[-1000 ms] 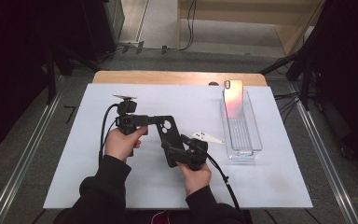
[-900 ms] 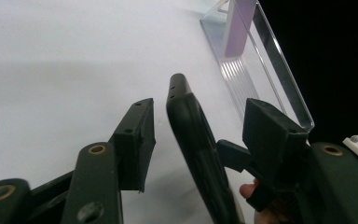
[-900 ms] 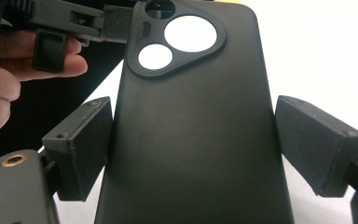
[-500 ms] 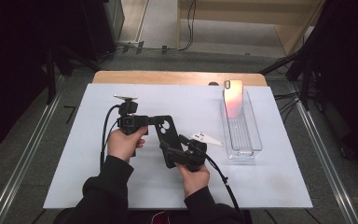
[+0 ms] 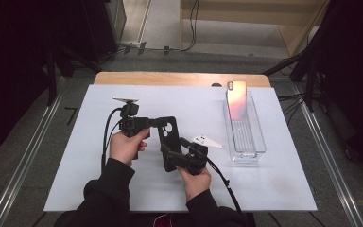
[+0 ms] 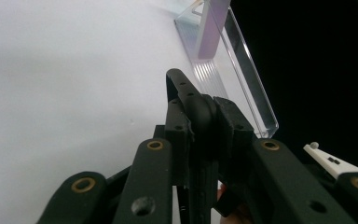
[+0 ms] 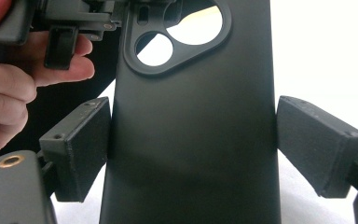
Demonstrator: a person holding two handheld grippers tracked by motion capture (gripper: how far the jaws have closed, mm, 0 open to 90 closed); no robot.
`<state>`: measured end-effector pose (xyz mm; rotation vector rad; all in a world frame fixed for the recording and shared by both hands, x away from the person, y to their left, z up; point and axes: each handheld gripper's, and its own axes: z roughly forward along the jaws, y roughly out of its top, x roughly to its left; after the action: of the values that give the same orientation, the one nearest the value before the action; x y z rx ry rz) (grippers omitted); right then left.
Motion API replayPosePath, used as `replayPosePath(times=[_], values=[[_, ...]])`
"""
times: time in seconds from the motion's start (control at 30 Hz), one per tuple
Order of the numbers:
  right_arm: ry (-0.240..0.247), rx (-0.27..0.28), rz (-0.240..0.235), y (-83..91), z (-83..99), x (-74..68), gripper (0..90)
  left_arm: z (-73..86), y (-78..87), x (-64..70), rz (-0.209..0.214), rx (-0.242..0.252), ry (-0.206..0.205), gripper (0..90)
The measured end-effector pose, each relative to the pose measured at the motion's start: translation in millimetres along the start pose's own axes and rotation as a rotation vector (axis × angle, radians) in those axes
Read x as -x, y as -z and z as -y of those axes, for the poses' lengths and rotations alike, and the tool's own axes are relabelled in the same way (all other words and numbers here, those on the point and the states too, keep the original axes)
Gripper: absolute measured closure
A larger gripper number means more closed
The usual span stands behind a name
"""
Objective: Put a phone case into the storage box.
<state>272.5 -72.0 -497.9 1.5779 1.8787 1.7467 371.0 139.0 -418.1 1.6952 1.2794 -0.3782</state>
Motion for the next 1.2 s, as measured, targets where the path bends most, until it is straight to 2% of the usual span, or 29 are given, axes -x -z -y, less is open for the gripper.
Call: replayPosePath(times=[0.13,0.33,0.37,0.43,0.53,0.67,0.73,0.8,0.87,1.2], values=[[0.007,0.004,-0.01,-1.2,0.5,-0.1,11.3,0.2,1.7,-0.5,0.029,0.003,0.012,78.2],[0.024,-0.002,-0.039,-0.6,-2.5,1.9,10.6,0.3,4.7,0.9,0.043,-0.001,-0.006,78.5],[0.028,-0.012,-0.045,-1.0,-3.7,2.5,10.0,0.4,5.0,1.5,0.041,0.003,-0.007,78.6],[0.052,-0.032,-0.076,-1.1,-6.4,3.2,0.0,0.4,5.7,2.8,0.025,0.0,-0.019,78.8],[0.081,-0.082,-0.068,-1.3,-12.3,4.9,0.0,0.2,7.7,3.5,0.02,0.008,-0.028,78.9],[0.098,-0.117,-0.069,1.1,-18.7,8.2,0.0,0.0,11.2,6.2,0.009,0.02,-0.059,78.8],[0.103,-0.155,-0.071,2.5,-21.3,8.5,0.0,0.0,13.0,8.0,0.002,0.031,-0.078,78.8],[0.116,-0.172,-0.072,4.1,-23.5,9.8,0.0,0.6,15.0,10.5,-0.009,0.051,-0.109,78.8],[0.114,-0.184,-0.104,5.0,-25.3,11.4,0.0,1.5,16.3,12.9,-0.009,0.079,-0.139,78.7],[0.218,-0.239,-0.098,15.8,-35.6,14.4,0.0,7.7,20.9,23.2,-0.038,0.16,-0.279,78.7]])
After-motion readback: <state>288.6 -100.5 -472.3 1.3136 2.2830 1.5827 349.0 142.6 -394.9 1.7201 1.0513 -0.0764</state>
